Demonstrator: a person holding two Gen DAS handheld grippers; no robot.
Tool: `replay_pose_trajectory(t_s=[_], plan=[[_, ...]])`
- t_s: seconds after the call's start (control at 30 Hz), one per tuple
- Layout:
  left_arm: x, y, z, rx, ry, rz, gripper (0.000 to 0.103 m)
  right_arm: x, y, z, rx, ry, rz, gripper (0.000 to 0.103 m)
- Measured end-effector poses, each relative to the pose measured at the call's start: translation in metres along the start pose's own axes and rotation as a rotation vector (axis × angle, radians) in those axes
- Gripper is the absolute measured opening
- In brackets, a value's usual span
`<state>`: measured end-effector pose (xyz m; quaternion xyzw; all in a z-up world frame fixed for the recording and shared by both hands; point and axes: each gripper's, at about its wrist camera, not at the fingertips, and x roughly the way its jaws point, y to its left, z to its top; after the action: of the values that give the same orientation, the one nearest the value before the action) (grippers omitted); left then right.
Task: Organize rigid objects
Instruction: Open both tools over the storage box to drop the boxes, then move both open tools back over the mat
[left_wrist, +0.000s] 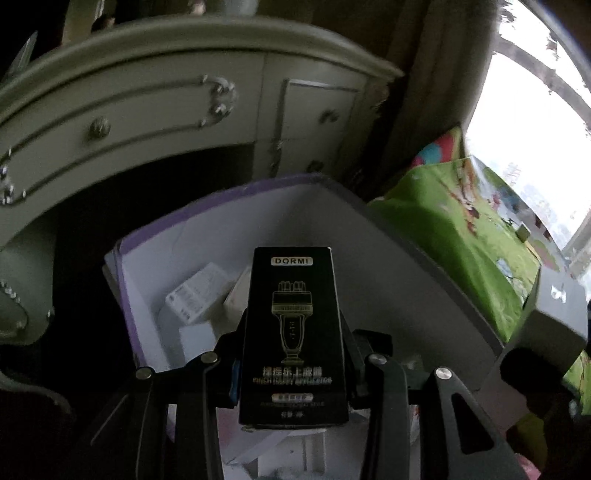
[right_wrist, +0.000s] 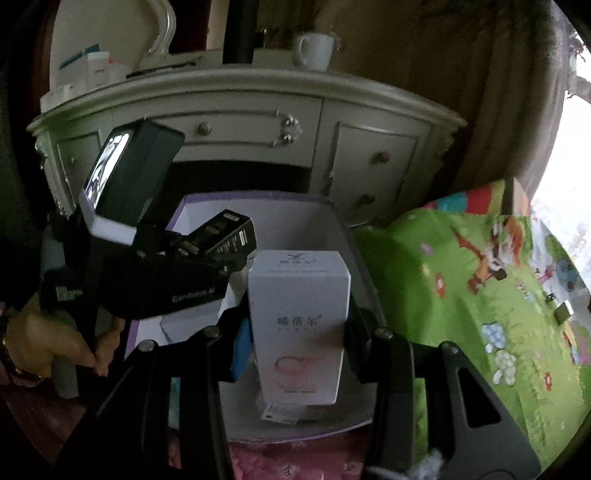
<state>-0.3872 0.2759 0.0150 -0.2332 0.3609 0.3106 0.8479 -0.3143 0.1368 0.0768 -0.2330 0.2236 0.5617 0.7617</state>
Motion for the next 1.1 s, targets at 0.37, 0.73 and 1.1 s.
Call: replay_pose_trajectory(t_s=[0.37, 0.73, 1.1], plan=[[0.002, -0.021, 0.014, 0.023, -0.021, 0.162, 0.090, -0.008, -0.045, -0.018, 0.098, -0.008, 0.013, 0.080], [0.050, -0.213, 0.065, 0.339, 0.041, -0.275, 0.092, -0.030, -0.258, -0.102, 0.321, 0.202, -0.390, 0.088], [0.175, -0.404, 0.085, 0.614, 0.128, -0.352, 0.097, -0.003, -0.464, -0.152, 0.710, 0.265, -0.474, 0.089]])
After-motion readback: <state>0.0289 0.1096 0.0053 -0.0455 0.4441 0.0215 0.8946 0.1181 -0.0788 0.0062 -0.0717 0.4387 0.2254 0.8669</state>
